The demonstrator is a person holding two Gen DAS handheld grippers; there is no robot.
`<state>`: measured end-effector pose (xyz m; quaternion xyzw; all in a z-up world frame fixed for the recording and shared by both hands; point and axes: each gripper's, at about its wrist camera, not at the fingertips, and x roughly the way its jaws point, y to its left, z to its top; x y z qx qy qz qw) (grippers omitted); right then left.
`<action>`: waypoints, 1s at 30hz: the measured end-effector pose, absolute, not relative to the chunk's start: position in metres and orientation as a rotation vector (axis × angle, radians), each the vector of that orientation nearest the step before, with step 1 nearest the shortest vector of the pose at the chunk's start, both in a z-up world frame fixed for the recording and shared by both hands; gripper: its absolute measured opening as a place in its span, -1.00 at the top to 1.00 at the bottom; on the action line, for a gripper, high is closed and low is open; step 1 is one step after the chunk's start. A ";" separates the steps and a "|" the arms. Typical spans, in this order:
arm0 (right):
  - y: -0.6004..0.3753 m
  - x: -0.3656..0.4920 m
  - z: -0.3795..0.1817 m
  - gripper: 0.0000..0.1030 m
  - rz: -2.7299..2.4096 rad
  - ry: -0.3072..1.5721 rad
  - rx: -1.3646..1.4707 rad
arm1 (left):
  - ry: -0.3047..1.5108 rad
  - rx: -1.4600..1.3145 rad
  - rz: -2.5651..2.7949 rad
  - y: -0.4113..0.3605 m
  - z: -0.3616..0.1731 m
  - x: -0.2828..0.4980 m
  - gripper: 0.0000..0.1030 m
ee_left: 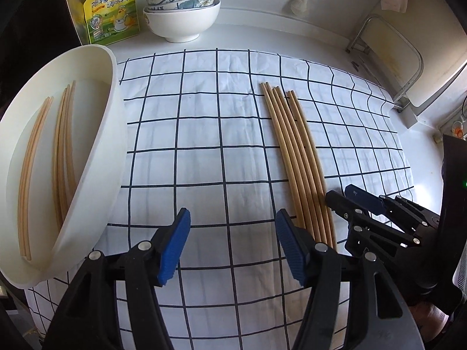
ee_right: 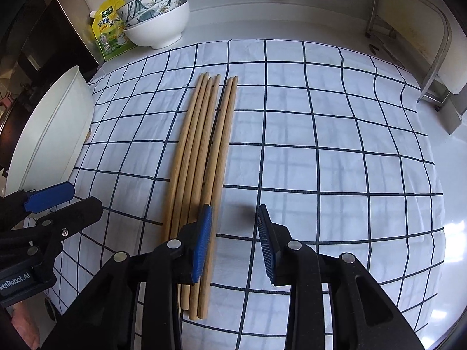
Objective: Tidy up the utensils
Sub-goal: 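Lower the right tool and close it on one chopstick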
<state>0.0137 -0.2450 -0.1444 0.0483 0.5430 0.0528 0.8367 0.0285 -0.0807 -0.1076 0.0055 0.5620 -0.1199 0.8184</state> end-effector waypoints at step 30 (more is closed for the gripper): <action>-0.297 0.010 -0.143 0.37 0.048 1.100 0.108 | 1.203 0.028 -0.265 -0.126 -0.140 0.044 -0.19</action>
